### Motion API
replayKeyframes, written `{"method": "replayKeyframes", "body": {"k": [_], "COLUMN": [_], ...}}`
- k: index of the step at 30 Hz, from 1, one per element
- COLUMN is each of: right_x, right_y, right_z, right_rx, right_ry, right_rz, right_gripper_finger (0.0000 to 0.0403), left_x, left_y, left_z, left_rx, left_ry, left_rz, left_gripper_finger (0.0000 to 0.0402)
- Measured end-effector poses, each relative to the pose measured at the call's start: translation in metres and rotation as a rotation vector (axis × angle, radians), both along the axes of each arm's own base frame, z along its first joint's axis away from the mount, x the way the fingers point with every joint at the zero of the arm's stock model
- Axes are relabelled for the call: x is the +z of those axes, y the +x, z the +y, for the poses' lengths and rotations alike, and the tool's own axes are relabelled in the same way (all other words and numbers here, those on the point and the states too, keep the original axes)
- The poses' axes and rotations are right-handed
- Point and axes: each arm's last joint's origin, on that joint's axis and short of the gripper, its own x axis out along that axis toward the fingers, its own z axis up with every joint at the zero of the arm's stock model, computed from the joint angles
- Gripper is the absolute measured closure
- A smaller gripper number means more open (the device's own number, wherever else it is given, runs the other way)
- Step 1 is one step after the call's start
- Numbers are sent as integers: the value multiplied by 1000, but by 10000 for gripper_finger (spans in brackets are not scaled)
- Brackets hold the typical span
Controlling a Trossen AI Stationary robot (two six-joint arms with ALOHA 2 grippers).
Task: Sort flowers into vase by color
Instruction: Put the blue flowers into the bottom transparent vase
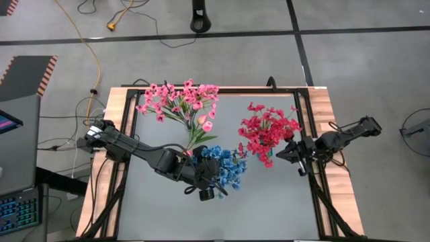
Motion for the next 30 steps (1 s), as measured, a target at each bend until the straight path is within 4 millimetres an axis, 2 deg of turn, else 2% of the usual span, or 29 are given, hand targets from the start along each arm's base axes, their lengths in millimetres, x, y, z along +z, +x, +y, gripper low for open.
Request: {"method": "replayKeyframes", "body": {"k": [5, 12, 16, 21, 26, 30], "right_x": [0, 1, 9, 18, 33, 40], "right_y": [0, -2, -5, -7, -2, 12], "right_z": [1, 6, 9, 13, 22, 36], "right_rx": [76, 158, 210, 230, 268, 228], "right_ry": [134, 235, 261, 184, 158, 68], "right_rz": [28, 48, -20, -132, -97, -8], "right_gripper_finger": [329, 212, 158, 144, 143, 143], "left_x": [0, 0, 0, 0, 0, 0], "left_y": [0, 0, 0, 0, 0, 0], "left_z": [0, 0, 0, 0, 0, 0], "left_rx": [1, 1, 2, 3, 11, 16], "left_ry": [-1, -1, -2, -2, -7, -9], "left_rz": [0, 0, 0, 0, -2, -3], "left_gripper_finger": [196, 196, 196, 196, 196, 196]}}
